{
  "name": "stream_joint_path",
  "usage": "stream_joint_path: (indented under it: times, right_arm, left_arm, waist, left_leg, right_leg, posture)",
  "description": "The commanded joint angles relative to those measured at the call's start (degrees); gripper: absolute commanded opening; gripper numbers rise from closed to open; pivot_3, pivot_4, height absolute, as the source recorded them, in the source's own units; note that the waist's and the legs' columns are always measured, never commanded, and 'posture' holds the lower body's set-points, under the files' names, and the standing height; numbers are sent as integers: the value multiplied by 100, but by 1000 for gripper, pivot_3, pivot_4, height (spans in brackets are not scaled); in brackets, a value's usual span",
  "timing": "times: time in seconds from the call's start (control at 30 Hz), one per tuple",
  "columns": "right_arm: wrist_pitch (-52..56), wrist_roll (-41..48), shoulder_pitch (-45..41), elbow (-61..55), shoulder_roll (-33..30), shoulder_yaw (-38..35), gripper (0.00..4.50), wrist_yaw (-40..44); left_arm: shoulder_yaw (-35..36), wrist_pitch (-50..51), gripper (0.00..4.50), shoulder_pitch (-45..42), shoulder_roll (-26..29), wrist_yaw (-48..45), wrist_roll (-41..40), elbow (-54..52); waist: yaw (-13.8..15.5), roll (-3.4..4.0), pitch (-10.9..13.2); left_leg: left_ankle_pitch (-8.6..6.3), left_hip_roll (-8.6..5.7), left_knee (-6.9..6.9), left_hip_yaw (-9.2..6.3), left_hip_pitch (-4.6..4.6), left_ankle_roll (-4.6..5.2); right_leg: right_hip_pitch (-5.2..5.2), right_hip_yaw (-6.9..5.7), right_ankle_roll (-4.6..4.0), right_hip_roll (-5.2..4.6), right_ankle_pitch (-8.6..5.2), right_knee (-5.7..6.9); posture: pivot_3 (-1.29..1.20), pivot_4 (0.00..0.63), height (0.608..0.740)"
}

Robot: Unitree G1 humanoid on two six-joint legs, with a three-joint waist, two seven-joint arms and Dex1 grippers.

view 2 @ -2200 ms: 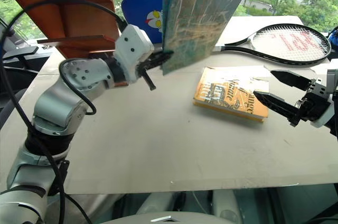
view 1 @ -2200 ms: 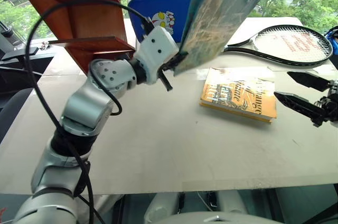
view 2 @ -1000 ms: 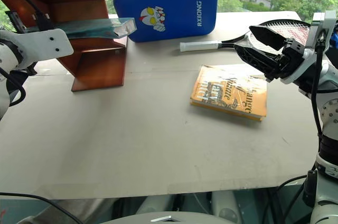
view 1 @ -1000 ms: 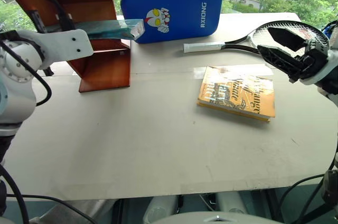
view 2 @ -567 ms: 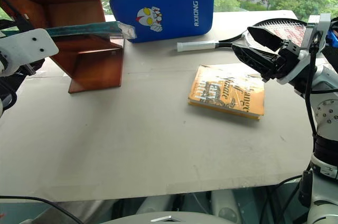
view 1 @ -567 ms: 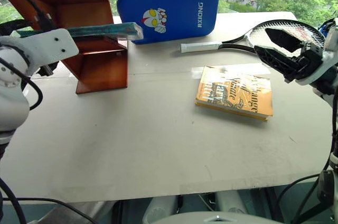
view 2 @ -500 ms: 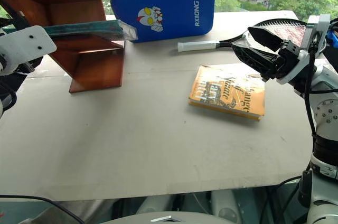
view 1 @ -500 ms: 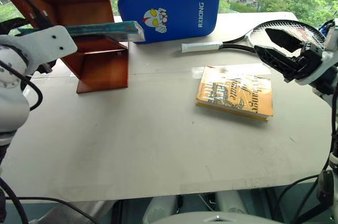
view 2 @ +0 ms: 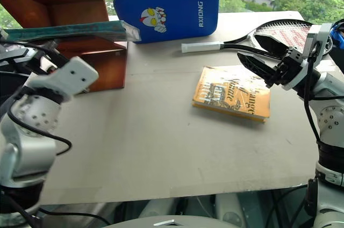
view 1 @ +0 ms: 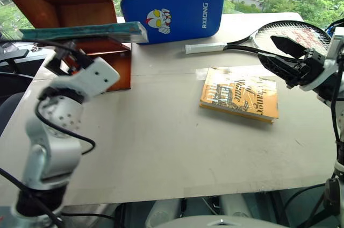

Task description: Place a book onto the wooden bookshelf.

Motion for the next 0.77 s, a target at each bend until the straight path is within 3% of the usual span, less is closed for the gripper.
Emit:
stream_joint_path:
  times: [0.03,0.1,0.2,0.3,0.43,0.6,0.77]
  right_arm:
    - [-177,-64,278,-313,-135,-243,4500,5]
    - [-130,-103,842,-396,-177,-307,4500,79]
    - [-286,-258,1698,-523,-49,-337,4500,99]
    - [-1041,-991,2772,-364,109,-192,4500,294]
    - [-2173,-1541,3672,145,398,-225,4500,693]
    - [-3064,-1968,4265,407,706,-116,4500,823]
    - [-3317,-2135,4469,410,874,-14,4500,663]
  left_arm:
    - [-89,-400,4458,289,-906,-62,-1199,-234]
    - [-104,171,4458,419,-1597,-754,-2572,-94]
    - [116,618,4458,600,-1815,-1410,-3693,55]
    - [189,556,4458,1072,-1479,-1848,-4000,345]
    - [-360,-228,4458,1893,-1060,-2191,-3724,714]
    - [-674,-763,4458,2054,-1092,-2220,-3823,949]
    - [-696,-1040,4458,1969,-1114,-2411,-4104,1127]
  waist:
    - [33,3,-4]
    - [82,1,-8]
    - [133,-8,-19]
    - [116,-3,-27]
    - [67,23,-42]
    - [66,47,-43]
    - [55,44,-45]
  left_leg:
    - [0,-1,5,0,3,1]
    - [-2,-2,19,3,5,3]
    - [-3,0,28,-3,10,6]
    - [-3,2,25,4,20,4]
    - [-3,3,17,29,39,4]
    - [-17,5,8,40,117,20]
    - [-13,7,9,38,120,17]
  right_leg:
    - [4,0,0,-4,0,4]
    - [9,-1,-1,-6,2,14]
    - [18,-11,-1,-6,2,20]
    - [13,-3,-2,-1,1,37]
    - [20,27,-2,4,0,37]
    - [106,35,4,4,-5,9]
    - [108,31,3,6,-3,9]
  posture:
    - [0,150,740]
    - [0,150,740]
    - [0,150,740]
    - [0,150,740]
    - [0,150,740]
    - [0,150,740]
    - [0,150,740]
